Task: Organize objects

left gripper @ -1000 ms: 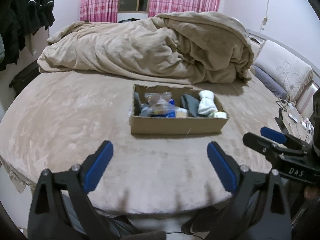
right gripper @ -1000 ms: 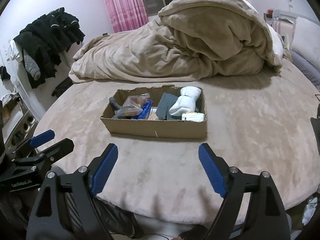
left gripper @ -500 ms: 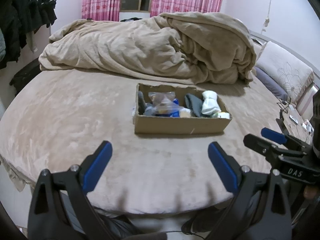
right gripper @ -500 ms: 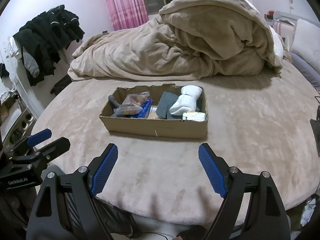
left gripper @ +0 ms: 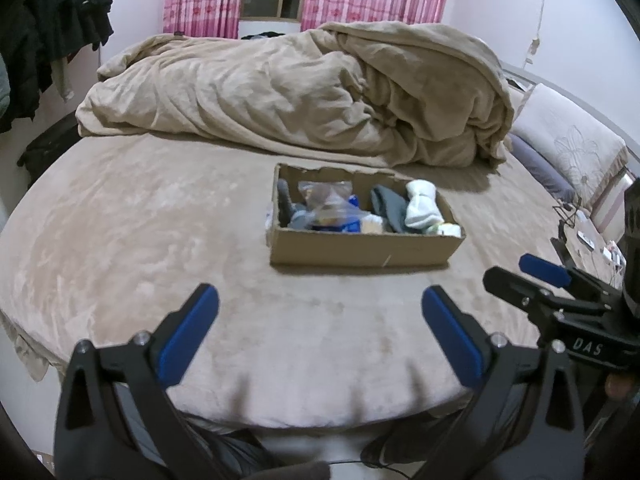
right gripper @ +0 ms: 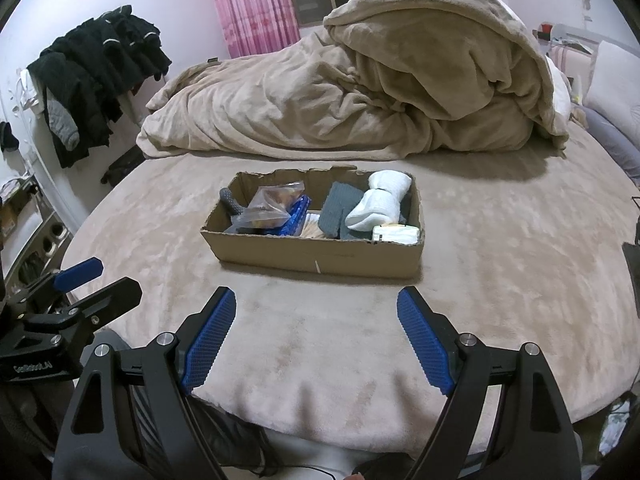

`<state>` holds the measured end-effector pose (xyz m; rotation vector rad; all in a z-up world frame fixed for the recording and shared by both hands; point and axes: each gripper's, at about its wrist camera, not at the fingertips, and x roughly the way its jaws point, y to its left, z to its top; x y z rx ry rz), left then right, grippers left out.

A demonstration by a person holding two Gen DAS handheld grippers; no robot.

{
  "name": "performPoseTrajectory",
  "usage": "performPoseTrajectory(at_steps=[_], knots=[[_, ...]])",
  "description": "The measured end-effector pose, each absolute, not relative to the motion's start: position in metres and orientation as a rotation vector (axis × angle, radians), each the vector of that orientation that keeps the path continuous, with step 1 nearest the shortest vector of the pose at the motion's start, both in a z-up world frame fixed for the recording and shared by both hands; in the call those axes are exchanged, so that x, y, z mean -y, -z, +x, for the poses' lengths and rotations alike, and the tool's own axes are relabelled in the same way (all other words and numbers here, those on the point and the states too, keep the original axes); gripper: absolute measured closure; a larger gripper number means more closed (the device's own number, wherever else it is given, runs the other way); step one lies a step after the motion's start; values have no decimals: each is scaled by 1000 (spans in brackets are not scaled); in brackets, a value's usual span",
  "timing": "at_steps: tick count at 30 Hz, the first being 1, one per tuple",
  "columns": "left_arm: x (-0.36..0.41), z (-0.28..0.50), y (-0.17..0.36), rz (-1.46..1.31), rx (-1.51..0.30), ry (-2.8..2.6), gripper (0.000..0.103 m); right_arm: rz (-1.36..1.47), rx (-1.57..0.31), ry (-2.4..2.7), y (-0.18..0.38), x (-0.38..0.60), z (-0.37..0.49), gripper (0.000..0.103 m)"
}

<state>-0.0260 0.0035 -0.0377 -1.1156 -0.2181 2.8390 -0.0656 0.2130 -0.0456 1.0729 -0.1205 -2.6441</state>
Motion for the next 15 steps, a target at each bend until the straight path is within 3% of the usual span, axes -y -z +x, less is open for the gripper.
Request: performPoseTrajectory(at_steps=[15], knots=[[-3, -24, 38, -1114, 230, -2837, 1, 1065, 116, 2652, 44, -216, -66, 18]])
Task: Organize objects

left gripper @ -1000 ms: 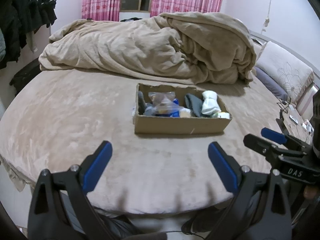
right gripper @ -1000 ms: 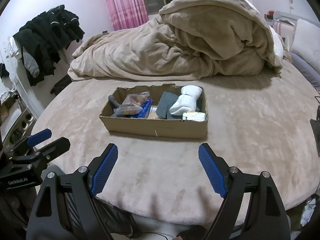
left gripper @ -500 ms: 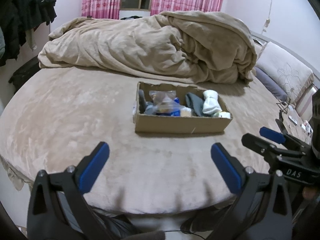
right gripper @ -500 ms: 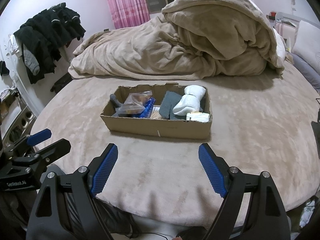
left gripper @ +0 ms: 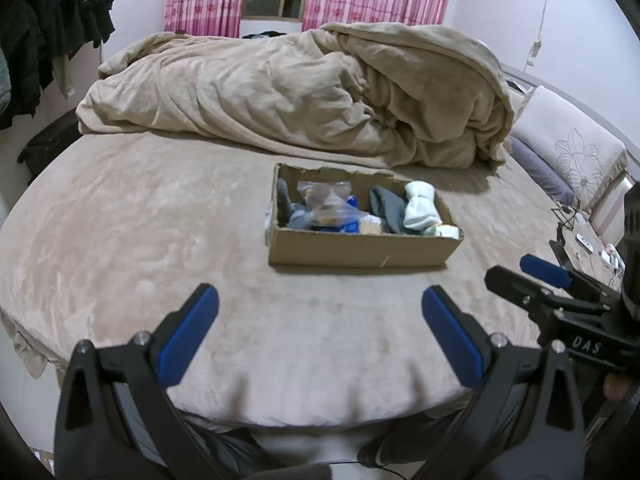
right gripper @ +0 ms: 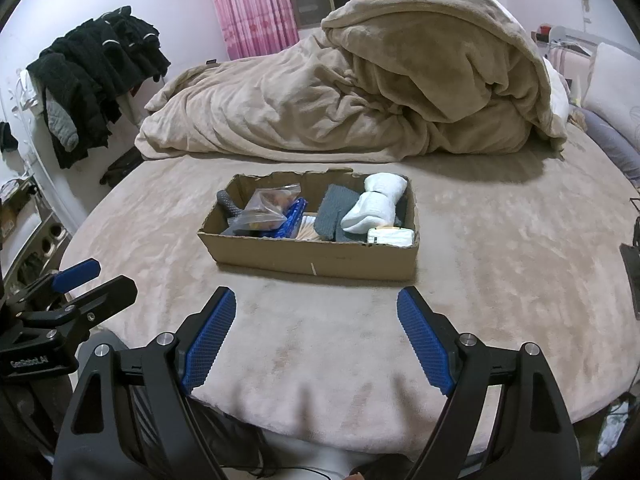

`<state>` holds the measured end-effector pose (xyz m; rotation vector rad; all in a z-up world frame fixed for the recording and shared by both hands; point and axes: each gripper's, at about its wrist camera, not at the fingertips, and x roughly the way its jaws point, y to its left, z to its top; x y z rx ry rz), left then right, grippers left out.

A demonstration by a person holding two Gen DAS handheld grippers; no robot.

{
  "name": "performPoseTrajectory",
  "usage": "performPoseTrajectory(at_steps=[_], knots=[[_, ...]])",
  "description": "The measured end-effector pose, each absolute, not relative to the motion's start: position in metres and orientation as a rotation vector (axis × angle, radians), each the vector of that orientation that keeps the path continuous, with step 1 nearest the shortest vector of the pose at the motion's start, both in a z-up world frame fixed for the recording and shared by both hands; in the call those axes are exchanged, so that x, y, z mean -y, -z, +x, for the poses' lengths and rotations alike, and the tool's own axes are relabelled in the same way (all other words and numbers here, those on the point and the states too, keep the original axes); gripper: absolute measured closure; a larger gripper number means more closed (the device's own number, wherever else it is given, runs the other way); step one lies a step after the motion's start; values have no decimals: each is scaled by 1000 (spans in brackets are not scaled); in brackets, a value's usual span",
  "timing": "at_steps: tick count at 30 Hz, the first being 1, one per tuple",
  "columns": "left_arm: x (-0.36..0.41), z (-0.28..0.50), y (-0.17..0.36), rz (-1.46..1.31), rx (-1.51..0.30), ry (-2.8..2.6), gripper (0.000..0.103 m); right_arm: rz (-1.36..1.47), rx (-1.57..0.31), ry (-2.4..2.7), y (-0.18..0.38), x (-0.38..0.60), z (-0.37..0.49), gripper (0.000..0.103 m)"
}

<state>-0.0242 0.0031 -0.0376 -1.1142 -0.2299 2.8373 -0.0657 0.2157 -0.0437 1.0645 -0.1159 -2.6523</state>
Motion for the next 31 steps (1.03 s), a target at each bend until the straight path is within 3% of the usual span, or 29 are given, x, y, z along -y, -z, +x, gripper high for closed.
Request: performPoseTrajectory(at_steps=[31], knots=[[-3, -25, 38, -1144, 230, -2816, 1, 1061, 115, 2661, 43, -217, -65, 18]])
